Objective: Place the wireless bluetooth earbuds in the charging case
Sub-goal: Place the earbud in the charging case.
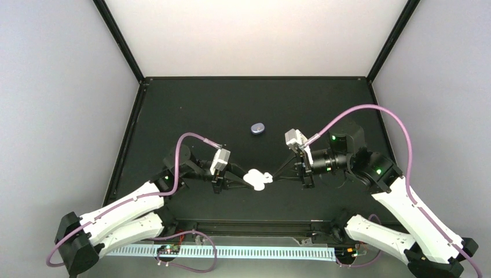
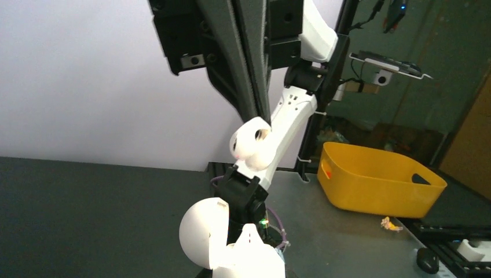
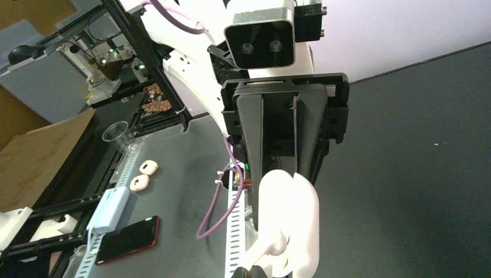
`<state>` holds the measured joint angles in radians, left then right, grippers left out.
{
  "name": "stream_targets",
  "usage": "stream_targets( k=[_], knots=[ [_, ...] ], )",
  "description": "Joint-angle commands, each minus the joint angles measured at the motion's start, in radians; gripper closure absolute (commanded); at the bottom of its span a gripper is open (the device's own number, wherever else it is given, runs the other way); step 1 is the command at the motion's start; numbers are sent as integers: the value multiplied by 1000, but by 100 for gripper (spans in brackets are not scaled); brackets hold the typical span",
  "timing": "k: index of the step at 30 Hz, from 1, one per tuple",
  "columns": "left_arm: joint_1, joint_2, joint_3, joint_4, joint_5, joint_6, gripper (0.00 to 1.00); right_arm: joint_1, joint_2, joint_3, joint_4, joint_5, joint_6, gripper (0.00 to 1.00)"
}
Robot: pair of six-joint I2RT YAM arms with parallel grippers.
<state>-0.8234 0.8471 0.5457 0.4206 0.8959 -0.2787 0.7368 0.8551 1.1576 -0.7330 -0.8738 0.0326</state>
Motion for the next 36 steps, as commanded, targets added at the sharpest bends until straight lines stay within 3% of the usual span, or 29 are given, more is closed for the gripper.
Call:
stream_targets(
  k=[1,36],
  knots=[
    [-13,21,55,81,74,-2,99,23,20,-9,73,-47,19,99],
    [-45,99,99,115,107,-18,98,107,109,1,79,-6,-22,99]
  ],
)
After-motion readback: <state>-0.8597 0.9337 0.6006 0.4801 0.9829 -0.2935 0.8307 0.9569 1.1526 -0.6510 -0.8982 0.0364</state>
